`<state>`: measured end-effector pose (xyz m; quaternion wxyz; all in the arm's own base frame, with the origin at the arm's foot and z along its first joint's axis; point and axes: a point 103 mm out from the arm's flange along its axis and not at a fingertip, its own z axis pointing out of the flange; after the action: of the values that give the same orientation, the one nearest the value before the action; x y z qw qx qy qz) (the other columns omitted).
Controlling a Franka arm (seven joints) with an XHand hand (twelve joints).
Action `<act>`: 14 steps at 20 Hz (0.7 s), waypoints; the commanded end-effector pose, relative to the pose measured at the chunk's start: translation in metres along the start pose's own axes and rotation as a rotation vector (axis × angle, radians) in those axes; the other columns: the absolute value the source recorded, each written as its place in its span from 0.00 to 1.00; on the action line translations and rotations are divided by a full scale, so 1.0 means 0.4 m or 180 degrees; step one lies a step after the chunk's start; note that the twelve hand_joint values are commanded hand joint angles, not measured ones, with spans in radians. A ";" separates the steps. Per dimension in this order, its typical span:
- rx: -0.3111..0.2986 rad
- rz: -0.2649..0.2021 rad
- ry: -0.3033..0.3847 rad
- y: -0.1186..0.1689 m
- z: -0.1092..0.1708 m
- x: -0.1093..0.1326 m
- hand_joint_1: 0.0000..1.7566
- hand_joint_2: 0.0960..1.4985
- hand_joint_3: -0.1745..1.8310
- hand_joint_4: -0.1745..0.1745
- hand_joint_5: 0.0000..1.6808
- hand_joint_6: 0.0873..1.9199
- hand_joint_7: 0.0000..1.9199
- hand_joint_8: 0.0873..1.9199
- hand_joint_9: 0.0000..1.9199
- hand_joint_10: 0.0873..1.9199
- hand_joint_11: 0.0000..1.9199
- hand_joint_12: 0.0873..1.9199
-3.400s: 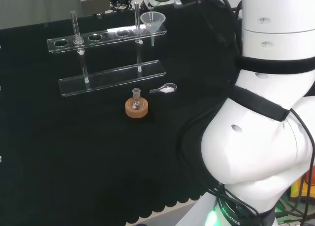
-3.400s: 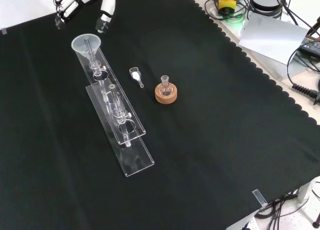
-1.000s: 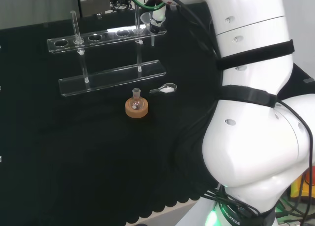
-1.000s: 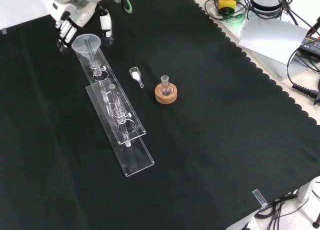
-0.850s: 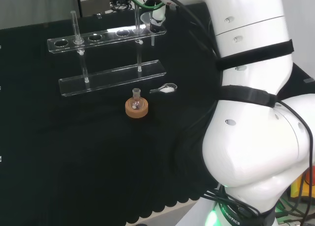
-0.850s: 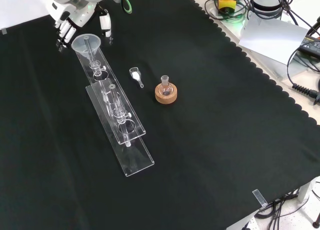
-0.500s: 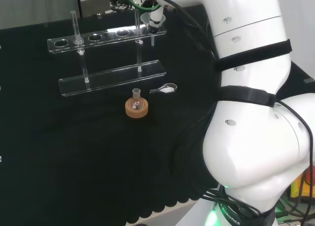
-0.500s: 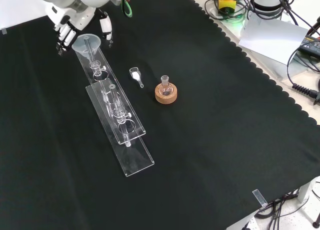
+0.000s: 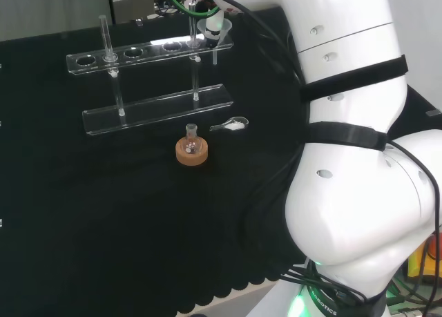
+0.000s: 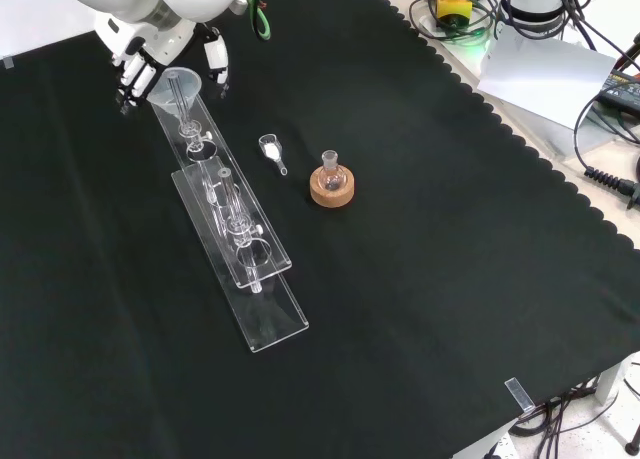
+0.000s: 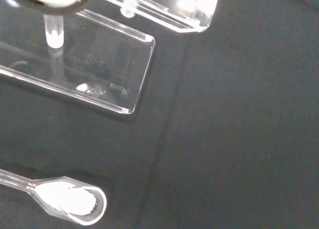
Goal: Pick up the funnel from the transparent funnel stand.
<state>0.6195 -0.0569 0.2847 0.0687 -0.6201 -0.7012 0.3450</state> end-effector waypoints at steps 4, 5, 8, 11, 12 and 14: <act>0.0006 0.0058 -0.0029 -0.003 -0.001 0.001 0.44 0.40 0.33 0.62 0.11 0.00 0.01 0.27 0.24 0.32 0.12 0.71; 0.0000 0.0051 -0.0043 -0.004 -0.001 0.001 0.44 0.40 0.33 0.62 0.11 0.00 0.01 0.27 0.24 0.32 0.12 0.71; -0.0010 0.0043 -0.0015 -0.001 0.005 -0.013 0.44 0.40 0.33 0.62 0.13 0.00 0.02 0.27 0.25 0.31 0.12 0.71; -0.0012 0.0066 0.0004 0.002 0.019 -0.047 0.44 0.40 0.34 0.62 0.14 0.00 0.02 0.27 0.25 0.31 0.12 0.71; -0.0010 0.0063 0.0001 0.002 0.020 -0.052 0.44 0.40 0.34 0.62 0.15 0.00 0.02 0.27 0.24 0.30 0.12 0.70; -0.0012 0.0070 -0.0085 -0.006 0.008 -0.021 0.44 0.41 0.34 0.62 0.15 0.00 0.02 0.27 0.24 0.30 0.12 0.70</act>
<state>0.6196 -0.0730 0.2854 0.0648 -0.6268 -0.6954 0.3456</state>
